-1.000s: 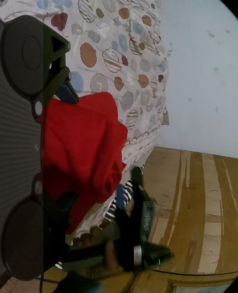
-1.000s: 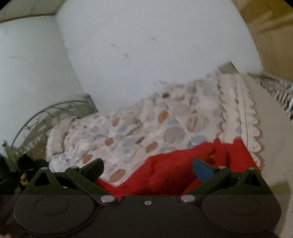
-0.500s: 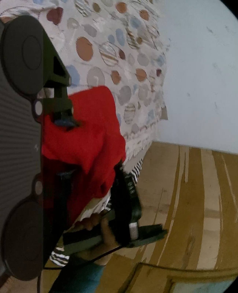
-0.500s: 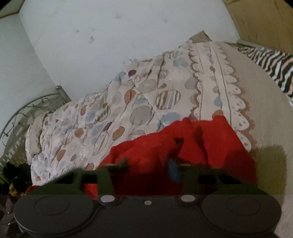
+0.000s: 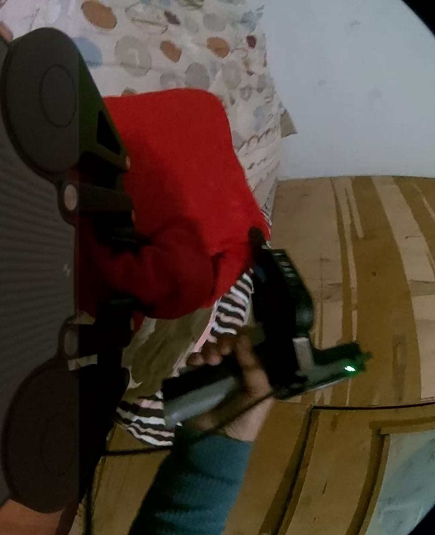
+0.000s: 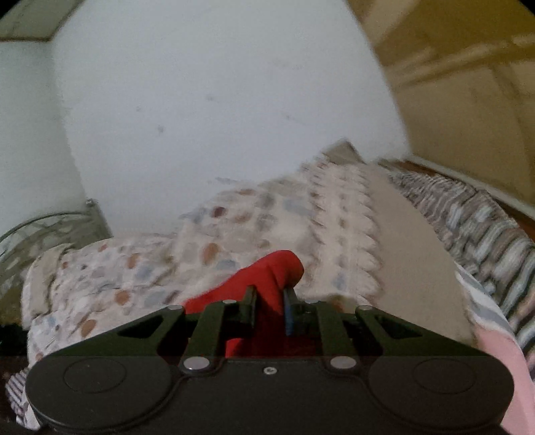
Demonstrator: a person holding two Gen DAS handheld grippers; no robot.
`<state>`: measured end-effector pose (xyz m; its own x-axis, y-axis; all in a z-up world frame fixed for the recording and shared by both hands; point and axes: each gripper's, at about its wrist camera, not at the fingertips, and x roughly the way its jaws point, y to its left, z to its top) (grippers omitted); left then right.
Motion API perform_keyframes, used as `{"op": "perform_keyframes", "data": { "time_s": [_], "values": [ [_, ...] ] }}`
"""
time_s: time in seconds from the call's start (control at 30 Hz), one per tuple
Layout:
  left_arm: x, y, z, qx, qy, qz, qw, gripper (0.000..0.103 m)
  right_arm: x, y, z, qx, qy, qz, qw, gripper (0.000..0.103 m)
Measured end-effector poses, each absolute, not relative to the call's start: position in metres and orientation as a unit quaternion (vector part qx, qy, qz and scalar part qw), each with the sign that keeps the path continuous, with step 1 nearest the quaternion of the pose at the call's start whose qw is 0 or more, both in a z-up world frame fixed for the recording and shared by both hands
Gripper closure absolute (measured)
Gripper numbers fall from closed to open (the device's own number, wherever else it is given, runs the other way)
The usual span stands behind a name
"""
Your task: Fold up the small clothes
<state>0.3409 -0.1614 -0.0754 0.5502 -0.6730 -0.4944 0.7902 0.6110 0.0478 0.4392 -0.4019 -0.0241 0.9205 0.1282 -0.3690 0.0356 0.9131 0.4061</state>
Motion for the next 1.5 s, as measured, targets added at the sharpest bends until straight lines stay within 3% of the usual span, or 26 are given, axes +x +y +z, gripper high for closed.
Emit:
{"op": "perform_keyframes", "data": {
  "time_s": [0.27, 0.33, 0.4, 0.43, 0.47, 0.57, 0.93, 1.0, 1.17, 1.33, 1.5],
  "values": [
    [0.323, -0.173, -0.094, 0.199, 0.192, -0.413, 0.868, 0.072, 0.439, -0.415, -0.084, 0.238, 0.241, -0.011, 0.941, 0.083],
    [0.316, -0.174, -0.095, 0.213, 0.172, -0.416, 0.867, 0.069, 0.434, -0.413, -0.078, 0.232, 0.238, -0.011, 0.943, 0.069],
    [0.307, -0.178, -0.099, 0.242, 0.146, -0.419, 0.863, 0.062, 0.430, -0.409, -0.069, 0.218, 0.239, 0.001, 0.946, 0.044],
    [0.302, -0.180, -0.101, 0.257, 0.136, -0.418, 0.860, 0.058, 0.425, -0.406, -0.063, 0.209, 0.236, 0.013, 0.949, 0.023],
    [0.297, -0.184, -0.103, 0.272, 0.128, -0.416, 0.858, 0.056, 0.422, -0.403, -0.058, 0.201, 0.233, 0.023, 0.951, 0.012],
    [0.290, -0.191, -0.108, 0.292, 0.119, -0.407, 0.858, 0.054, 0.410, -0.392, -0.043, 0.172, 0.237, 0.074, 0.953, 0.001],
    [0.286, -0.185, -0.103, 0.255, 0.130, -0.423, 0.860, 0.042, 0.400, -0.356, -0.063, 0.036, 0.304, 0.074, 0.949, 0.001],
    [0.287, -0.183, -0.098, 0.244, 0.136, -0.424, 0.861, 0.038, 0.394, -0.358, -0.072, 0.037, 0.295, 0.069, 0.952, 0.001],
    [0.298, -0.159, -0.075, 0.153, 0.158, -0.427, 0.877, 0.011, 0.384, -0.367, -0.089, 0.068, 0.266, 0.054, 0.960, 0.001],
    [0.316, -0.119, -0.053, 0.047, 0.161, -0.392, 0.904, 0.001, 0.376, -0.370, -0.101, 0.080, 0.231, 0.050, 0.968, 0.001],
    [0.358, -0.091, -0.055, -0.041, 0.213, -0.329, 0.919, 0.001, 0.365, -0.363, -0.111, 0.060, 0.187, 0.027, 0.980, 0.001]
  ]
}}
